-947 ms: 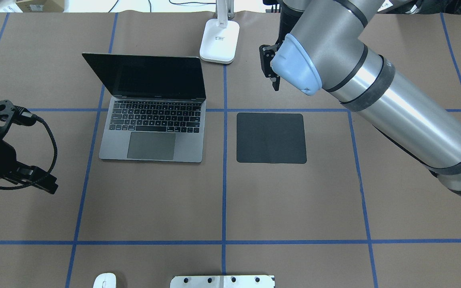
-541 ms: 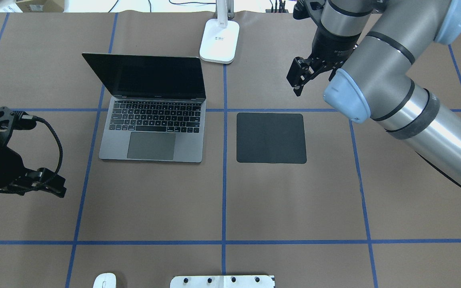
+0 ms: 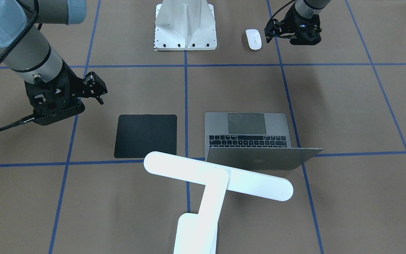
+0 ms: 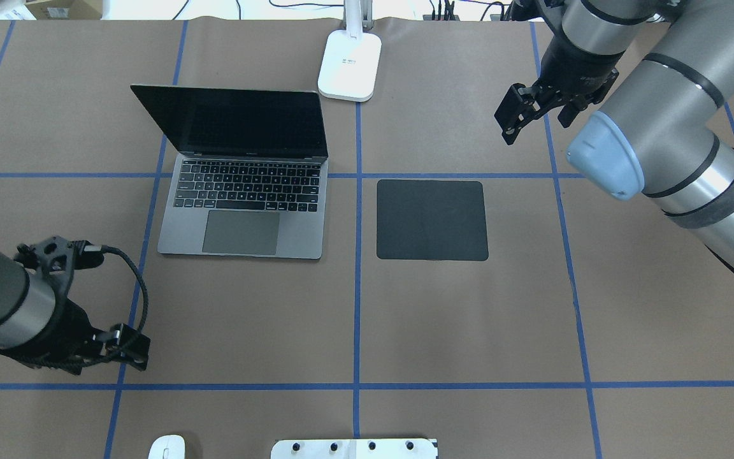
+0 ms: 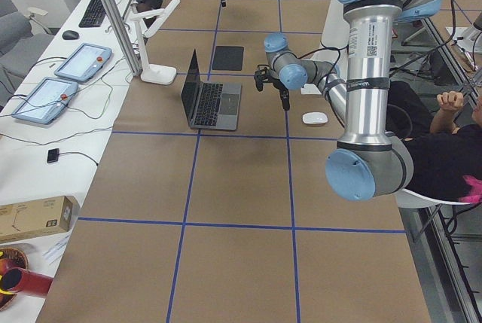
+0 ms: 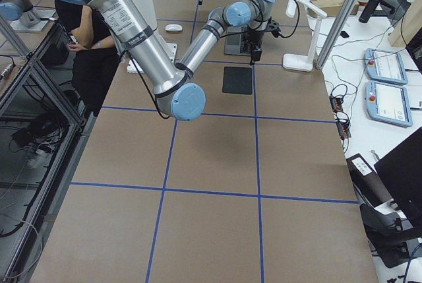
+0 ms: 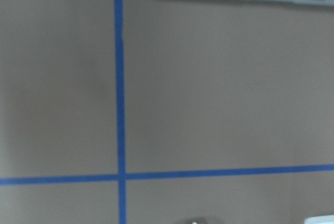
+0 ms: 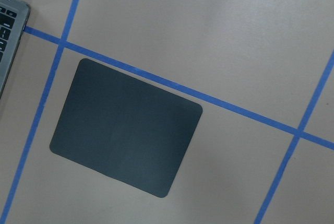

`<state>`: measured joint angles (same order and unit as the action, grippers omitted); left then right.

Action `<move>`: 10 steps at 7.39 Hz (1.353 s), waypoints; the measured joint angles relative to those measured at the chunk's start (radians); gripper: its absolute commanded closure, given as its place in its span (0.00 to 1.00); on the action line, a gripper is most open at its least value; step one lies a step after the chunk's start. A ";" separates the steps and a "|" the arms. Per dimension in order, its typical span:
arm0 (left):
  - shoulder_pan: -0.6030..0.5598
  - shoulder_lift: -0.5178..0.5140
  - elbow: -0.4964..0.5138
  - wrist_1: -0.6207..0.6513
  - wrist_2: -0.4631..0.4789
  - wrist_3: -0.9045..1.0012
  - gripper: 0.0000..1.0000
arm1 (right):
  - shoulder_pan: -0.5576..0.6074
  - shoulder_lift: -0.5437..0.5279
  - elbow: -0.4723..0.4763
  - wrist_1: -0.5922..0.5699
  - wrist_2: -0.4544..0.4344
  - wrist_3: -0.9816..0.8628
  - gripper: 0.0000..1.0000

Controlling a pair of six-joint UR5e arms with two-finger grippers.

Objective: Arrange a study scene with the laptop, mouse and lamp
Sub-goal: 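Raise the right gripper away while the left gripper moves toward the white mouse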

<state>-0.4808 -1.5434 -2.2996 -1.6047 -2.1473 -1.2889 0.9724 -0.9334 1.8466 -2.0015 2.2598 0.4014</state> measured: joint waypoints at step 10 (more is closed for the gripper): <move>0.265 -0.046 0.154 -0.074 0.009 -0.102 0.01 | 0.062 -0.121 0.110 0.000 0.072 -0.022 0.00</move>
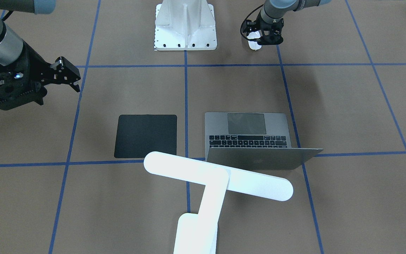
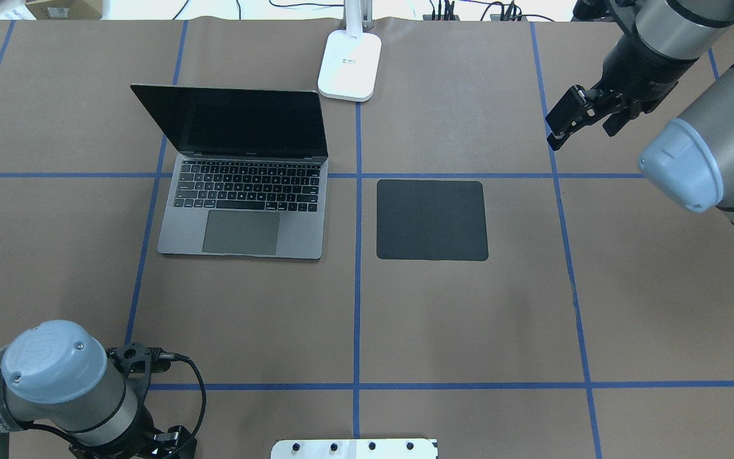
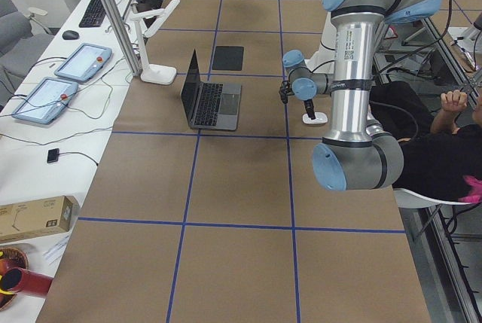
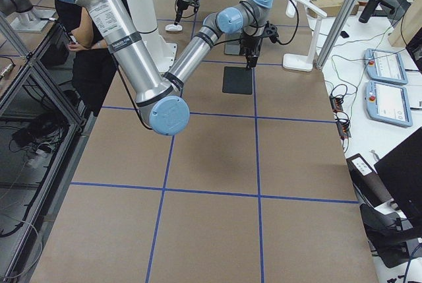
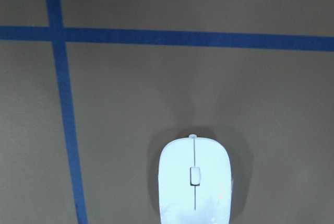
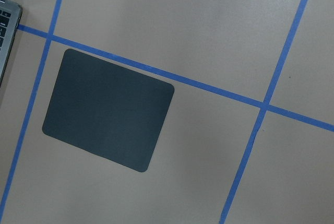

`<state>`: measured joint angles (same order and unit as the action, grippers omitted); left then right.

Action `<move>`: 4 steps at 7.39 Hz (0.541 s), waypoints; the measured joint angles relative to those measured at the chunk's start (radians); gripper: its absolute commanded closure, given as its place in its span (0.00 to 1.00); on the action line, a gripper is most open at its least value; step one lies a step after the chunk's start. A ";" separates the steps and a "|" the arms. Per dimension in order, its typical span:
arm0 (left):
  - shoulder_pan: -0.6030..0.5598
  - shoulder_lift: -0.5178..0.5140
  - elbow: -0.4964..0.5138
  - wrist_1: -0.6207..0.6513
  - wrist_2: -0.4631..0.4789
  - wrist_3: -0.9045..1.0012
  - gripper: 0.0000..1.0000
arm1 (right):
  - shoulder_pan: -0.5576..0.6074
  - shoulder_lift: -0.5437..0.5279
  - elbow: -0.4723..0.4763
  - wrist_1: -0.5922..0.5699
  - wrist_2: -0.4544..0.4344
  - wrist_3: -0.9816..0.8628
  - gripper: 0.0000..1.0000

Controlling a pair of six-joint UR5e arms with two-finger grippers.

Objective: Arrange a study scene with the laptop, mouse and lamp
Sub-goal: 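Raise the right gripper away while the left gripper moves toward the white mouse, then lower the left gripper over the white mouse and close on it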

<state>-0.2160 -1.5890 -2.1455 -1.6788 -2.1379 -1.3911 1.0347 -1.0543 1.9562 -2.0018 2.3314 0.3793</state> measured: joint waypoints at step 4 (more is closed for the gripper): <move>0.001 -0.015 0.032 -0.002 -0.026 0.052 0.01 | -0.004 0.005 0.002 0.000 -0.008 0.000 0.00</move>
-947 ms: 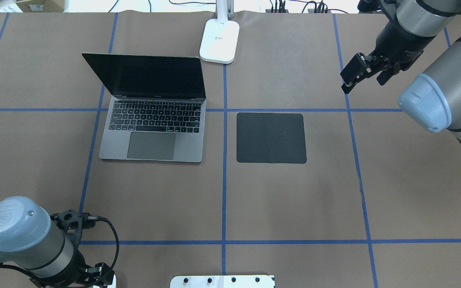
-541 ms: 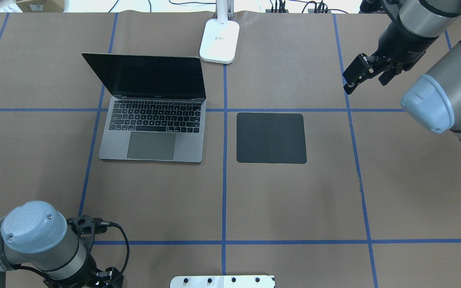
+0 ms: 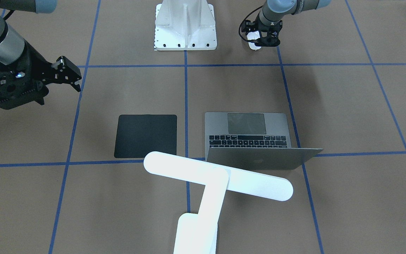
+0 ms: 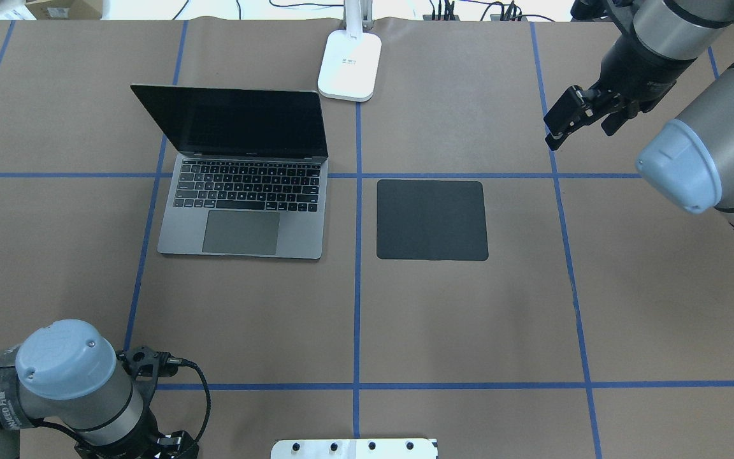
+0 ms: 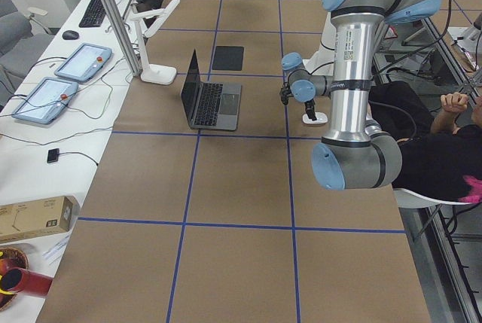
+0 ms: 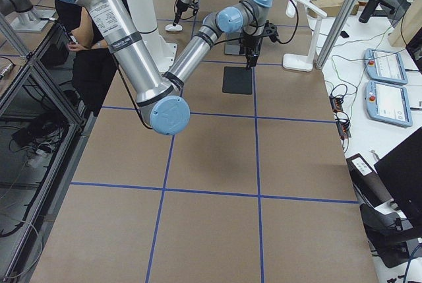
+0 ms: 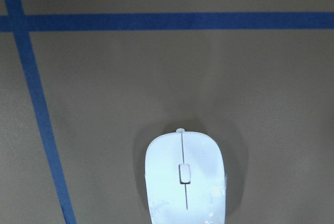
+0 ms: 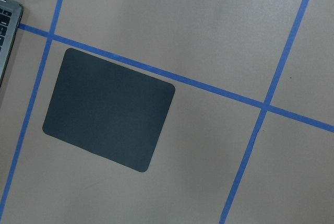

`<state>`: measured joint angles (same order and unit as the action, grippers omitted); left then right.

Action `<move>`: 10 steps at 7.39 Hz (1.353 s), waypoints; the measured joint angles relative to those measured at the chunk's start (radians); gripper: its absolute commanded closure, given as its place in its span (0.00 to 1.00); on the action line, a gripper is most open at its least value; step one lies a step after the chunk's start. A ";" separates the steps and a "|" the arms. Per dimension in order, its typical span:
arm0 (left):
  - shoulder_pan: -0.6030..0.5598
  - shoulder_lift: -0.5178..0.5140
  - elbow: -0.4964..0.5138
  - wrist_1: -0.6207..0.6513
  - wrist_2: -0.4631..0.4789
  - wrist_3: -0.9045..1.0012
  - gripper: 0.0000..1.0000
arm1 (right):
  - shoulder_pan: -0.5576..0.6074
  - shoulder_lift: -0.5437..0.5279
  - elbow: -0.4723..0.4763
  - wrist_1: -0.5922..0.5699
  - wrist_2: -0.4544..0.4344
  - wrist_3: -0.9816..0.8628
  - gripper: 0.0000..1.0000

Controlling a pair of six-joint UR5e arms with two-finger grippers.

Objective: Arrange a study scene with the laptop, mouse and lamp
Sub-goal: 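Lower the left gripper over the white mouse and close on it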

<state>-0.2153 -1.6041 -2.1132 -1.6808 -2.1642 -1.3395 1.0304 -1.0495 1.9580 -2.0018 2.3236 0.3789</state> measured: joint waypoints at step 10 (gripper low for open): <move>-0.011 -0.013 0.062 -0.019 -0.039 0.067 0.10 | -0.043 0.015 -0.005 0.002 -0.012 0.000 0.00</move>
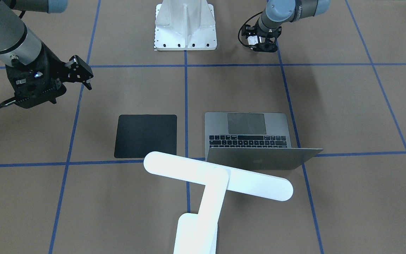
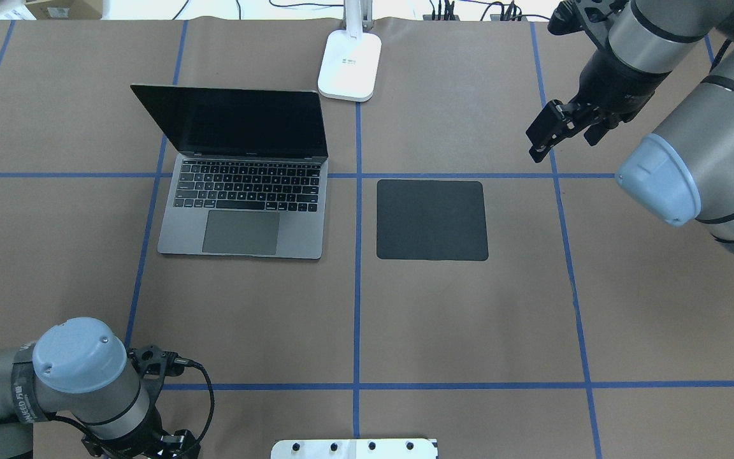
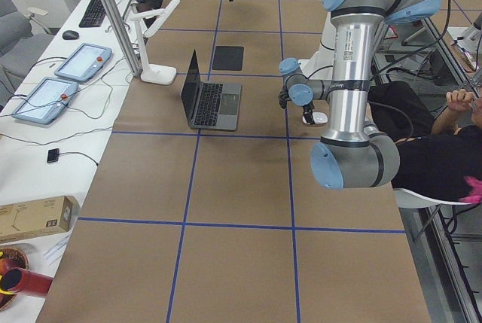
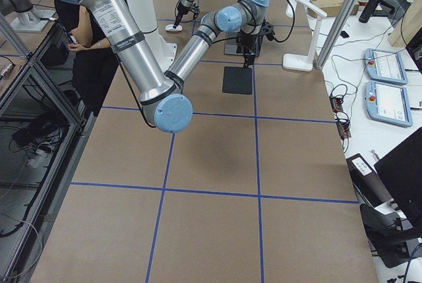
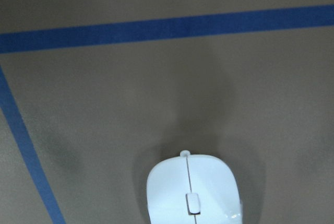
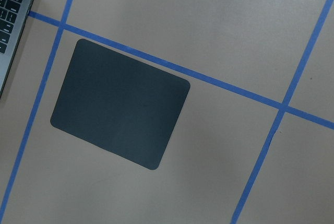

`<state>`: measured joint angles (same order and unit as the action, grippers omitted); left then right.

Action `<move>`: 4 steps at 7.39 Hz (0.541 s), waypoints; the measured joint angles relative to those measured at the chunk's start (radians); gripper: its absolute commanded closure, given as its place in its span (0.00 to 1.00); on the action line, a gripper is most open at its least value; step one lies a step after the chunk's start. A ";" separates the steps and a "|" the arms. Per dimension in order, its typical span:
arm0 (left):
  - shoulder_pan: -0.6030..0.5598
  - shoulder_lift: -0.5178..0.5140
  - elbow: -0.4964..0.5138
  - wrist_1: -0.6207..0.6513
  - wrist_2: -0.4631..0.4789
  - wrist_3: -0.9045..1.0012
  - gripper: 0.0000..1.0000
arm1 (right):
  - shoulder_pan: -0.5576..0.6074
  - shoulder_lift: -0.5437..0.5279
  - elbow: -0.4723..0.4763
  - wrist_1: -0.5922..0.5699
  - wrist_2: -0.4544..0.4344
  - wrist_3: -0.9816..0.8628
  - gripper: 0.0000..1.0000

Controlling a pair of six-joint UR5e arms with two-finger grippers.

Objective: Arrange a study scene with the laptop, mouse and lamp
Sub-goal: 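Lower the left gripper over the white mouse and close on it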

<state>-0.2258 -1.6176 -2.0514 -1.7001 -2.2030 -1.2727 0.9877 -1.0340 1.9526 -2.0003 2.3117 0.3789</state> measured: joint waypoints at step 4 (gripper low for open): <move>-0.005 -0.026 0.028 -0.001 -0.010 0.006 0.16 | -0.002 0.000 0.000 0.000 0.000 0.000 0.00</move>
<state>-0.2304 -1.6436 -2.0231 -1.7015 -2.2133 -1.2672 0.9859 -1.0335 1.9528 -2.0003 2.3117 0.3789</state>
